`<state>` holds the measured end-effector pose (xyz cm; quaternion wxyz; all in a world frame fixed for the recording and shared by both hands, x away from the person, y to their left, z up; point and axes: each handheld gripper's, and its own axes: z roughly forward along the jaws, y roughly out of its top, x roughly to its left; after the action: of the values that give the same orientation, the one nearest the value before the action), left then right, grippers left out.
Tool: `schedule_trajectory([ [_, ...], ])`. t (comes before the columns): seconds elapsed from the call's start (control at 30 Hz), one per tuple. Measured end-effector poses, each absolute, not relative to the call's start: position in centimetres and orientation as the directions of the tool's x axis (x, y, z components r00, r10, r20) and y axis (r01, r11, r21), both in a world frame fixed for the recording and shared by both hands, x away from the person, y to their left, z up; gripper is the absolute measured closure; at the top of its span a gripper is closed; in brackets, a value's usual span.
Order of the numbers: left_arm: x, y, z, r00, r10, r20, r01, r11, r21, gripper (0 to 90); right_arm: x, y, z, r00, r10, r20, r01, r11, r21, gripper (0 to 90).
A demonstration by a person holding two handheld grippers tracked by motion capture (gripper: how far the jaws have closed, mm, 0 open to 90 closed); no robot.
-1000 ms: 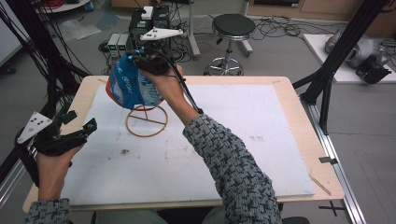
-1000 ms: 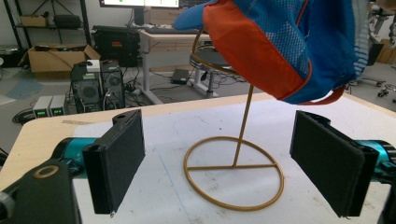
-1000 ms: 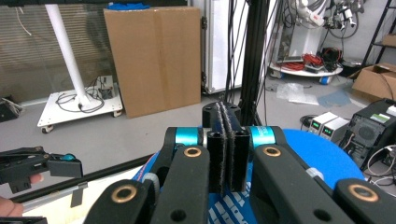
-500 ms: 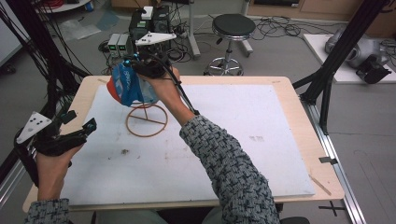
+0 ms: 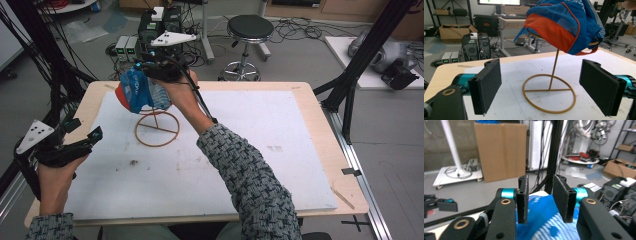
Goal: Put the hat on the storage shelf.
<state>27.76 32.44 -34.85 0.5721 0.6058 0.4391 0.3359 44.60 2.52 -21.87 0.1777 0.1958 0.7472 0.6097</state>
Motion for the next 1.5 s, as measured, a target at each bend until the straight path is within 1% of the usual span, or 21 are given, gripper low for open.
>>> schedule_trajectory([
  [0.23, 27.8, 32.4, -34.9, 0.389, 0.916, -0.094, 0.151, 0.038, 0.988, 18.1, 45.1, -0.9, -21.5, -0.817, 0.577, -0.012, 0.068, 0.117, 0.991, 59.2],
  [0.47, 28.0, 32.2, -35.0, 0.392, 0.915, -0.095, 0.152, 0.037, 0.988, 18.1, 45.5, -4.2, -20.6, -0.785, 0.619, -0.005, 0.069, 0.096, 0.993, 50.7],
  [0.5, 28.0, 32.2, -35.0, 0.392, 0.915, -0.095, 0.152, 0.037, 0.988, 18.1, 45.5, -4.2, -20.6, -0.785, 0.619, -0.005, 0.069, 0.096, 0.993, 50.7],
  [0.57, 28.0, 32.1, -35.1, 0.392, 0.915, -0.095, 0.156, 0.035, 0.987, 18.1, 45.5, -5.9, -20.1, -0.767, 0.641, -0.002, 0.063, 0.079, 0.995, 46.3],
  [0.6, 28.0, 32.1, -35.1, 0.392, 0.915, -0.095, 0.156, 0.035, 0.987, 18.1, 45.5, -5.9, -20.1, -0.767, 0.641, -0.002, 0.063, 0.079, 0.995, 46.3],
  [0.63, 28.1, 32.1, -35.1, 0.394, 0.914, -0.094, 0.158, 0.033, 0.987, 18.1, 45.4, -7.3, -19.9, -0.748, 0.663, -0.011, 0.052, 0.075, 0.996, 43.9],
  [0.7, 28.1, 32.0, -35.2, 0.397, 0.913, -0.091, 0.160, 0.029, 0.987, 18.1, 45.5, -8.5, -19.9, -0.734, 0.680, -0.005, 0.047, 0.058, 0.997, 40.7],
  [0.73, 28.1, 32.0, -35.2, 0.397, 0.913, -0.091, 0.160, 0.029, 0.987, 18.1, 45.5, -8.5, -19.9, -0.734, 0.680, -0.005, 0.047, 0.058, 0.997, 40.7],
  [0.77, 28.1, 31.9, -35.2, 0.398, 0.913, -0.091, 0.160, 0.028, 0.987, 18.1, 45.5, -9.8, -19.8, -0.718, 0.696, 0.009, 0.052, 0.040, 0.998, 37.8],
  [0.8, 28.2, 31.9, -35.2, 0.397, 0.913, -0.092, 0.160, 0.029, 0.987, 18.1, 45.5, -9.8, -19.8, -0.718, 0.696, 0.009, 0.052, 0.040, 0.998, 37.8],
  [0.9, 28.3, 31.8, -35.2, 0.399, 0.912, -0.091, 0.161, 0.027, 0.987, 18.1, 45.5, -12.5, -19.8, -0.685, 0.728, 0.030, 0.059, 0.014, 0.998, 32.1],
  [1.0, 28.6, 31.5, -35.3, 0.403, 0.911, -0.087, 0.160, 0.023, 0.987, 18.1, 45.3, -14.5, -19.7, -0.662, 0.749, 0.035, 0.050, -0.002, 0.999, 30.1],
  [1.03, 28.6, 31.4, -35.4, 0.405, 0.910, -0.087, 0.162, 0.023, 0.987, 18.1, 45.3, -14.5, -19.7, -0.662, 0.749, 0.035, 0.050, -0.002, 0.999, 30.1],
  [1.1, 28.8, 31.2, -35.5, 0.411, 0.908, -0.084, 0.165, 0.016, 0.986, 18.1, 45.1, -16.2, -19.7, -0.643, 0.765, 0.037, 0.042, -0.013, 0.999, 28.7],
  [1.2, 28.8, 31.1, -35.6, 0.412, 0.907, -0.083, 0.170, 0.013, 0.985, 18.1, 44.9, -17.3, -19.7, -0.633, 0.773, 0.039, 0.034, -0.023, 0.999, 27.4],
  [1.27, 28.8, 31.1, -35.6, 0.413, 0.907, -0.082, 0.168, 0.013, 0.986, 18.1, 44.6, -19.1, -19.9, -0.616, 0.787, 0.038, 0.022, -0.030, 0.999, 25.6],
  [1.33, 28.8, 31.1, -35.6, 0.410, 0.908, -0.082, 0.166, 0.014, 0.986, 18.1, 44.5, -19.7, -20.0, -0.609, 0.793, 0.039, 0.024, -0.030, 0.999, 24.5],
  [1.37, 28.8, 31.1, -35.5, 0.410, 0.908, -0.083, 0.169, 0.014, 0.986, 18.1, 44.4, -21.0, -20.1, -0.592, 0.805, 0.051, 0.035, -0.038, 0.999, 21.2],
  [1.43, 28.8, 31.1, -35.5, 0.407, 0.910, -0.082, 0.167, 0.014, 0.986, 18.1, 44.1, -22.4, -20.0, -0.575, 0.815, 0.068, 0.040, -0.055, 0.998, 20.6],
  [1.47, 28.8, 31.1, -35.6, 0.407, 0.910, -0.081, 0.166, 0.013, 0.986, 18.1, 44.1, -22.4, -20.0, -0.575, 0.815, 0.068, 0.040, -0.055, 0.998, 20.6],
  [1.5, 28.8, 31.1, -35.6, 0.406, 0.910, -0.081, 0.168, 0.013, 0.986, 18.1, 43.7, -23.4, -20.0, -0.555, 0.830, 0.057, 0.013, -0.060, 0.998, 20.5],
])
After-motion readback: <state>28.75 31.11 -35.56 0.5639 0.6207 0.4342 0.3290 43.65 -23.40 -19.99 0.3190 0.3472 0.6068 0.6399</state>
